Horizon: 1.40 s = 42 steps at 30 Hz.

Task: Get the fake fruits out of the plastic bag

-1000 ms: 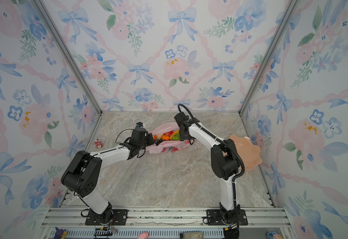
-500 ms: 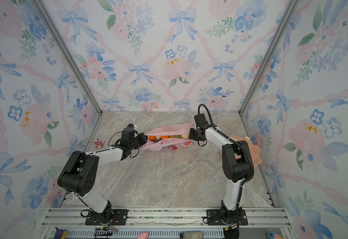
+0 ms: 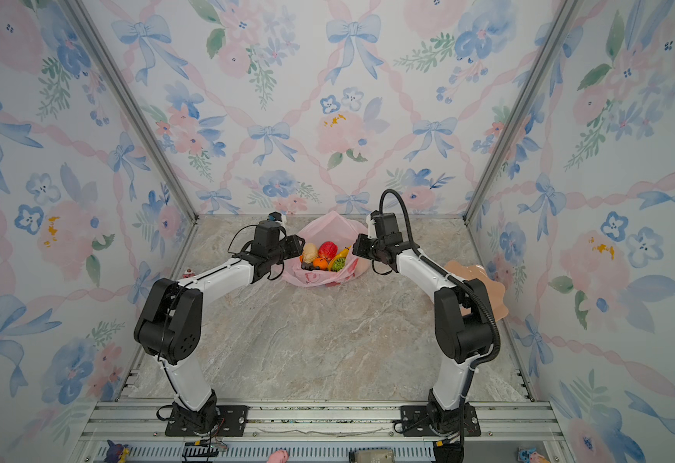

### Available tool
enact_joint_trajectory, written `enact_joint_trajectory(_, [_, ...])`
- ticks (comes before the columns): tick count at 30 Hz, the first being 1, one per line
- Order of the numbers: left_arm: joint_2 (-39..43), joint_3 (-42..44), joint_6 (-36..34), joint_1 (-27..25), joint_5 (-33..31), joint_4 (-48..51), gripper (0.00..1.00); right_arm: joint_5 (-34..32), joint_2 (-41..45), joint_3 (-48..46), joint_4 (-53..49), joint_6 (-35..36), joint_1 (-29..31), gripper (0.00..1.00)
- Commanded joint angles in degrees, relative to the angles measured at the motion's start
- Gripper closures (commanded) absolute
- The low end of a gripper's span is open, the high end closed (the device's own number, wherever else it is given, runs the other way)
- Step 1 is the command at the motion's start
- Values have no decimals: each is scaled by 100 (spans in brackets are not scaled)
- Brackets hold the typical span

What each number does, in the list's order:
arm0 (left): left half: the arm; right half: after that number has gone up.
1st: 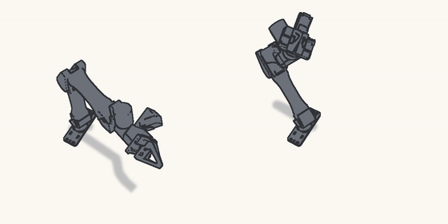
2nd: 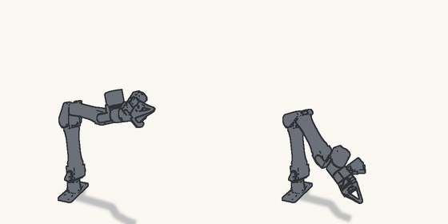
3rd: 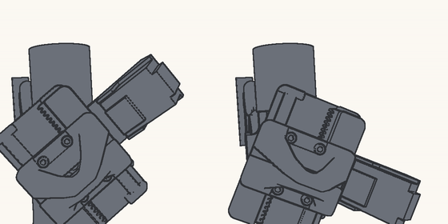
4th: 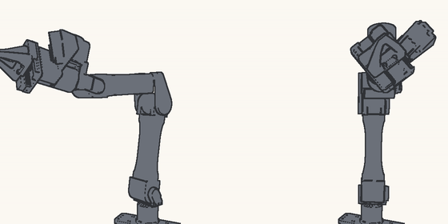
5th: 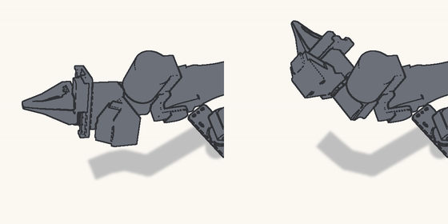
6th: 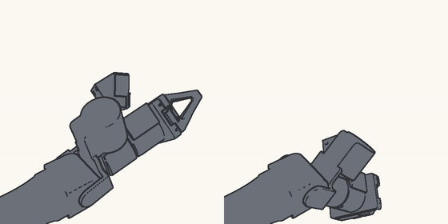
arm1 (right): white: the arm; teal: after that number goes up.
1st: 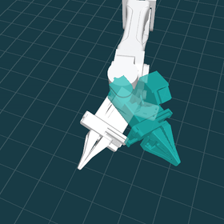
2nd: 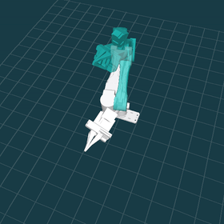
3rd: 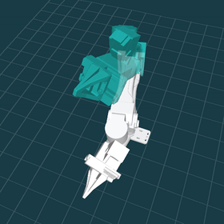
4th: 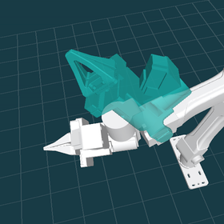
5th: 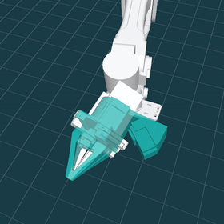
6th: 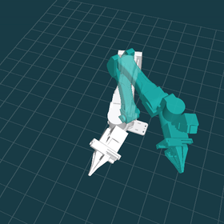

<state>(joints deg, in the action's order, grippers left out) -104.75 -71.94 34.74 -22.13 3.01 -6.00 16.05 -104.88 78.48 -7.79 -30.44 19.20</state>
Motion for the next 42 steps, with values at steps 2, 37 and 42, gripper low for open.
enact_joint_trajectory(2, [215, -122, -345, -67, -882, 1052, 41, 94, 239, -360, 376, -155, 0, 100])
enact_joint_trajectory(37, [981, 1257, 1837, -826, -999, 1063, 8, -522, 702, -742, 244, 258, 699, 100])
enact_joint_trajectory(42, [395, 1160, 1843, -450, -446, 300, 14, -458, 743, -882, 295, 285, 805, 100])
